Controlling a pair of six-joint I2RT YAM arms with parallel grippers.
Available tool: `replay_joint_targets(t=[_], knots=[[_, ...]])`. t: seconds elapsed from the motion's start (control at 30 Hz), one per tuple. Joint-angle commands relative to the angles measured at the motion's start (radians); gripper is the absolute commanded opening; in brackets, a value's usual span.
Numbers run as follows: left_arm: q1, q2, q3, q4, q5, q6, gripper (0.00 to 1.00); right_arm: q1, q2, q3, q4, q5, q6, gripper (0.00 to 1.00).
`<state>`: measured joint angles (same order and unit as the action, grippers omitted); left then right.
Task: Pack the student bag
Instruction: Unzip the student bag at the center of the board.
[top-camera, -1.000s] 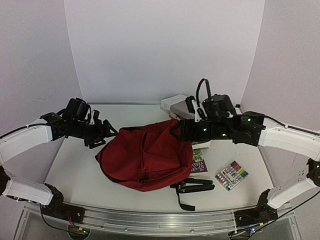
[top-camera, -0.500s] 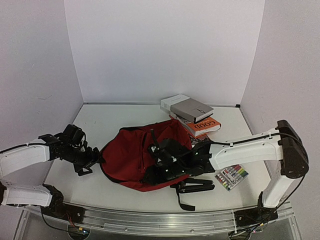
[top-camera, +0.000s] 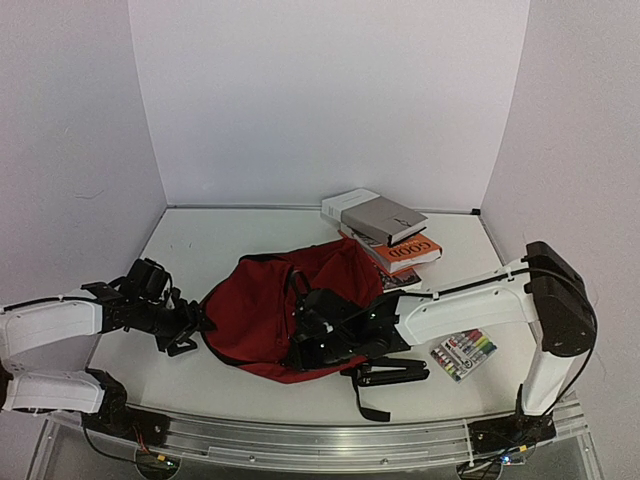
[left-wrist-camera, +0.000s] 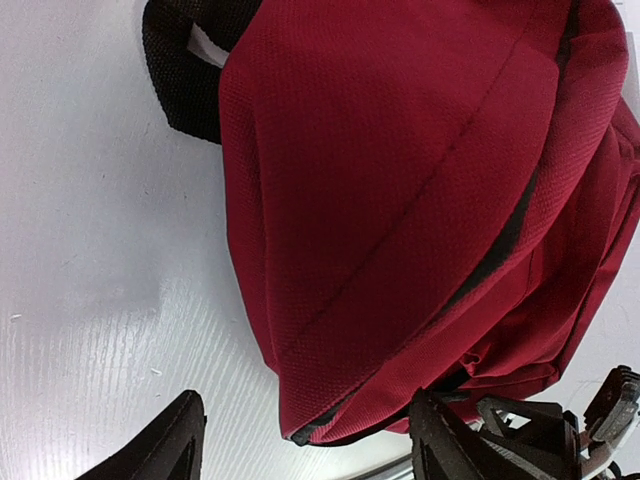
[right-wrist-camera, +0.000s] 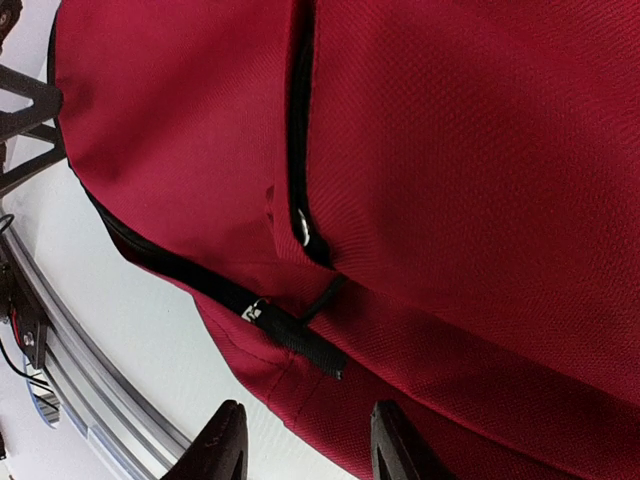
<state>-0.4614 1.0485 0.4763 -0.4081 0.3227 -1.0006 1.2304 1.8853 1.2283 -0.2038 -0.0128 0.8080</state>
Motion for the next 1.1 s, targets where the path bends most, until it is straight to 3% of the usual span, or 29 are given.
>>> replay_joint_targets(t=[0.0,0.33,0.67,0.83,0.97,1.07], knots=[[0.004,0.014,-0.007,0.05,0.009,-0.007,0.66,0.001,0.045,0.052,0.038,0.049,0.026,0.41],[0.004,0.048,-0.013,0.068,0.003,-0.008,0.53,0.001,0.092,0.076,0.047,0.053,0.036,0.37],[0.004,0.08,-0.02,0.096,0.009,-0.006,0.4,0.001,0.107,0.073,0.071,0.029,0.056,0.19],[0.004,0.086,-0.022,0.109,0.015,-0.008,0.2,0.001,0.096,0.072,0.077,0.021,0.06,0.01],[0.004,0.087,-0.023,0.126,0.027,-0.008,0.02,0.002,0.067,0.061,0.088,0.02,0.058,0.0],[0.005,0.087,-0.02,0.141,0.037,-0.002,0.0,0.002,0.04,0.056,0.095,0.02,0.041,0.0]])
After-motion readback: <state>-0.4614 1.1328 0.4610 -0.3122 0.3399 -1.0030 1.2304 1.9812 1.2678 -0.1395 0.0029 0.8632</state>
